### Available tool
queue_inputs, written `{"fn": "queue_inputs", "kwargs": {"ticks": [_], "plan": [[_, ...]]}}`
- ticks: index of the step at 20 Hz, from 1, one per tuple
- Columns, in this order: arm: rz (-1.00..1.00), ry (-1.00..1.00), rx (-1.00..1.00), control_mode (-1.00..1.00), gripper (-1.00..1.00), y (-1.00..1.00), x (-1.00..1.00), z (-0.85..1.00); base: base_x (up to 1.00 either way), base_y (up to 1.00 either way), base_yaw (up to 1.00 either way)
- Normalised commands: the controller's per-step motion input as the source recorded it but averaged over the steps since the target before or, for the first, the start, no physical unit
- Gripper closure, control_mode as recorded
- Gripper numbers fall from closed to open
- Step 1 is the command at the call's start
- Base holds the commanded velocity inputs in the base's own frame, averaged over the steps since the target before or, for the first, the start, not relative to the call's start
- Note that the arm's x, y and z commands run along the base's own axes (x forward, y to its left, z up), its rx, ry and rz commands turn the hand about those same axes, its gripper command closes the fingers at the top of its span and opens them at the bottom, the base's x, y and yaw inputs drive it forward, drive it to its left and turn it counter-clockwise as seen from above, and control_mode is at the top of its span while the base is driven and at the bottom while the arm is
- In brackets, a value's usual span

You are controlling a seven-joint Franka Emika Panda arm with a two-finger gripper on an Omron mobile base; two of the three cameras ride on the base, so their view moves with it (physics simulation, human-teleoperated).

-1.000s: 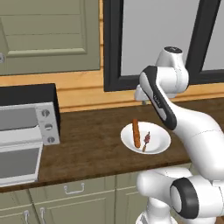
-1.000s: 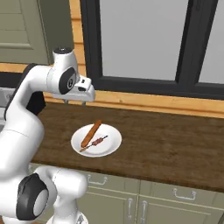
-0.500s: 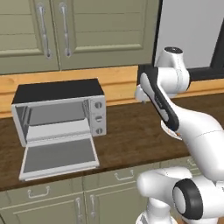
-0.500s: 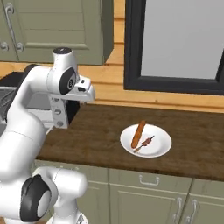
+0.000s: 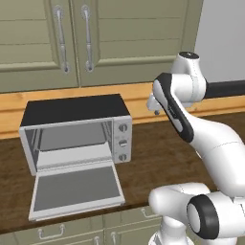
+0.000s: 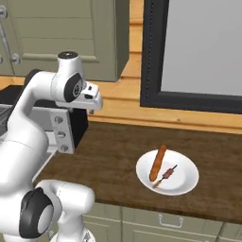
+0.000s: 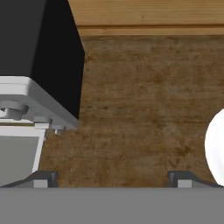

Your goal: Pick up the kebab skewer and baguette bread, and place them inside the toaster oven. Close the toaster oven door and start by setting the timer.

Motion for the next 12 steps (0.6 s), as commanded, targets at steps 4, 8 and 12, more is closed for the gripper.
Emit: {"fn": "queue_inputs", "kwargs": {"ticks": [4,8,12], "plan": [[0.0,0.0,0.0,1.0,-1.0,0.0,0.0,0.0,0.05,-0.58,0.17],[0.0,0.0,0.0,1.0,-1.0,0.0,0.0,0.0,0.09,-0.53,0.12],[0.0,0.0,0.0,1.0,-1.0,0.0,0.0,0.0,0.24,-0.2,-0.05]]}}
